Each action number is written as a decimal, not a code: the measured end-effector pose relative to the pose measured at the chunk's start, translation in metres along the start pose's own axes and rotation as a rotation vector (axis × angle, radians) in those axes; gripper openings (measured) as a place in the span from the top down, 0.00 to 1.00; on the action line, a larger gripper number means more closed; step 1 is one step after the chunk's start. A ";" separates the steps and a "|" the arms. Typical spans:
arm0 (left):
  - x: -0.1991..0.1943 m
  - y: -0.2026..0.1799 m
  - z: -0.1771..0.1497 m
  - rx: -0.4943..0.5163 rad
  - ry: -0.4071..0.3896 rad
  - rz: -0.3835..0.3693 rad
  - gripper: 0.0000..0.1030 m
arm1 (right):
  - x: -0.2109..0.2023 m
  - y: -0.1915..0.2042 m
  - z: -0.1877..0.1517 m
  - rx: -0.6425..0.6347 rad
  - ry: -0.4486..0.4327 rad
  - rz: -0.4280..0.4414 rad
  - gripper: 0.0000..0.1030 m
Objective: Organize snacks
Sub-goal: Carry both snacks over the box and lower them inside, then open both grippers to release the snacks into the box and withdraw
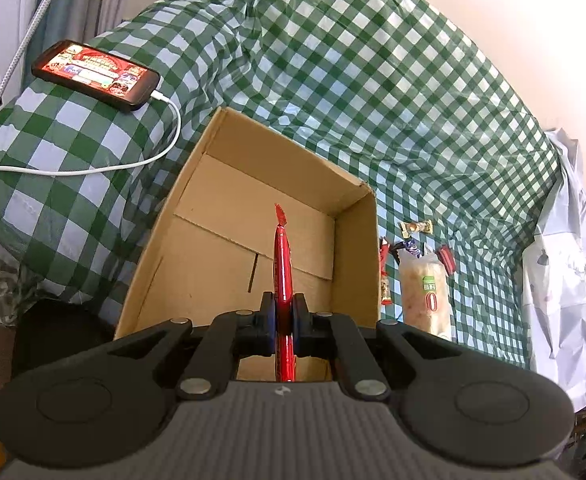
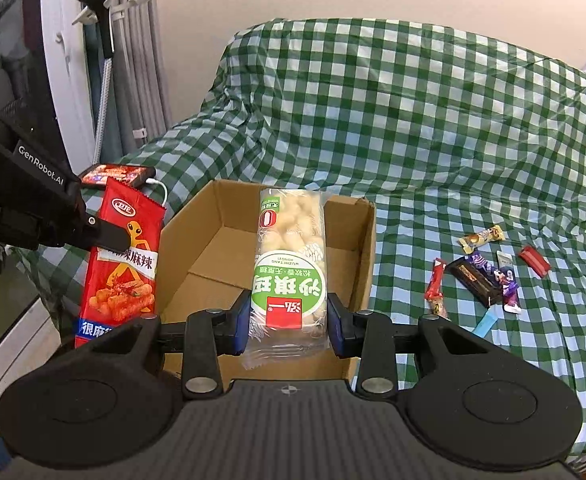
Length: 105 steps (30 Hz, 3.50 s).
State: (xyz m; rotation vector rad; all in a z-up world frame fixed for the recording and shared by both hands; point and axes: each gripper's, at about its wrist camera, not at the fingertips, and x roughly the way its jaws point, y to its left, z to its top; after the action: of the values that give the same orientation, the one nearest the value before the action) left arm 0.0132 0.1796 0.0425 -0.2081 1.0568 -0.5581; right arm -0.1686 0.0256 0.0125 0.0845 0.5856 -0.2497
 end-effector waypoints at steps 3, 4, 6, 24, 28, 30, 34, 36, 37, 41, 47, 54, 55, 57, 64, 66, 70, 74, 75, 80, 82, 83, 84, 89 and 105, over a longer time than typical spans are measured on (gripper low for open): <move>0.004 0.003 0.005 -0.007 0.001 -0.003 0.93 | 0.005 0.001 0.001 -0.008 0.013 0.002 0.62; 0.004 0.003 0.006 -0.007 -0.001 -0.002 0.93 | 0.005 0.001 0.000 -0.009 0.016 0.002 0.62; 0.007 0.003 0.008 -0.003 -0.005 0.005 0.93 | 0.008 0.004 0.000 -0.012 0.018 0.001 0.62; 0.060 -0.003 0.026 0.076 0.052 0.151 0.92 | 0.055 0.002 0.003 0.009 0.096 0.023 0.62; 0.071 -0.005 0.030 0.091 0.061 0.173 0.92 | 0.067 0.001 0.003 0.016 0.115 0.029 0.62; 0.077 -0.005 0.032 0.097 0.069 0.181 0.92 | 0.074 0.001 0.002 0.022 0.125 0.032 0.62; 0.090 -0.006 0.037 0.107 0.086 0.197 0.92 | 0.088 0.000 0.000 0.032 0.154 0.034 0.62; 0.097 -0.007 0.039 0.116 0.091 0.208 0.92 | 0.094 -0.001 -0.001 0.037 0.166 0.034 0.62; 0.099 -0.008 0.040 0.119 0.094 0.213 0.93 | 0.097 -0.001 -0.001 0.039 0.171 0.034 0.62; 0.111 -0.009 0.042 0.127 0.111 0.225 0.92 | 0.108 -0.002 -0.003 0.047 0.193 0.043 0.62; 0.128 -0.008 0.044 0.137 0.138 0.242 0.92 | 0.122 -0.005 -0.004 0.056 0.215 0.042 0.61; 0.146 -0.009 0.047 0.167 0.159 0.267 0.92 | 0.132 -0.010 0.000 0.059 0.206 0.037 0.64; 0.147 -0.010 0.047 0.183 0.161 0.267 0.84 | 0.132 -0.010 0.000 0.062 0.206 0.037 0.64; 0.149 -0.013 0.047 0.208 0.169 0.283 0.31 | 0.133 -0.011 0.003 0.073 0.206 0.040 0.64; 0.124 -0.015 0.027 0.281 0.150 0.339 0.00 | 0.111 -0.008 0.007 0.082 0.180 0.028 0.29; 0.114 -0.010 0.013 0.270 0.156 0.348 0.00 | 0.099 -0.005 0.004 0.097 0.180 0.032 0.22; 0.090 -0.004 -0.014 0.251 0.143 0.369 0.00 | 0.074 0.002 -0.004 0.111 0.185 0.044 0.14; 0.067 -0.005 -0.035 0.263 0.103 0.377 0.00 | 0.052 0.006 -0.011 0.090 0.172 0.048 0.11; 0.062 -0.007 -0.038 0.273 0.093 0.385 0.00 | 0.046 0.006 -0.012 0.083 0.159 0.045 0.10; 0.043 -0.016 -0.055 0.282 0.051 0.393 0.00 | 0.017 0.007 -0.011 0.063 0.088 0.024 0.05; 0.037 -0.020 -0.061 0.284 0.040 0.388 0.00 | 0.006 0.006 -0.013 0.057 0.064 0.018 0.05; 0.033 -0.022 -0.064 0.287 0.031 0.386 0.00 | 0.002 0.006 -0.013 0.055 0.054 0.017 0.04; 0.029 -0.023 -0.067 0.292 0.021 0.386 0.00 | -0.003 0.006 -0.013 0.052 0.045 0.017 0.04; 0.011 -0.033 -0.078 0.316 -0.024 0.393 0.00 | -0.022 0.009 -0.015 0.035 -0.003 0.021 0.03; -0.008 -0.046 -0.091 0.359 -0.070 0.397 0.00 | -0.045 0.004 -0.021 0.078 -0.063 0.025 0.03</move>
State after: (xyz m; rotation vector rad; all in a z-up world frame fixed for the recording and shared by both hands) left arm -0.0836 0.1538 0.0238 0.2919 0.8821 -0.3681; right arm -0.2153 0.0415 0.0206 0.1586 0.5122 -0.2505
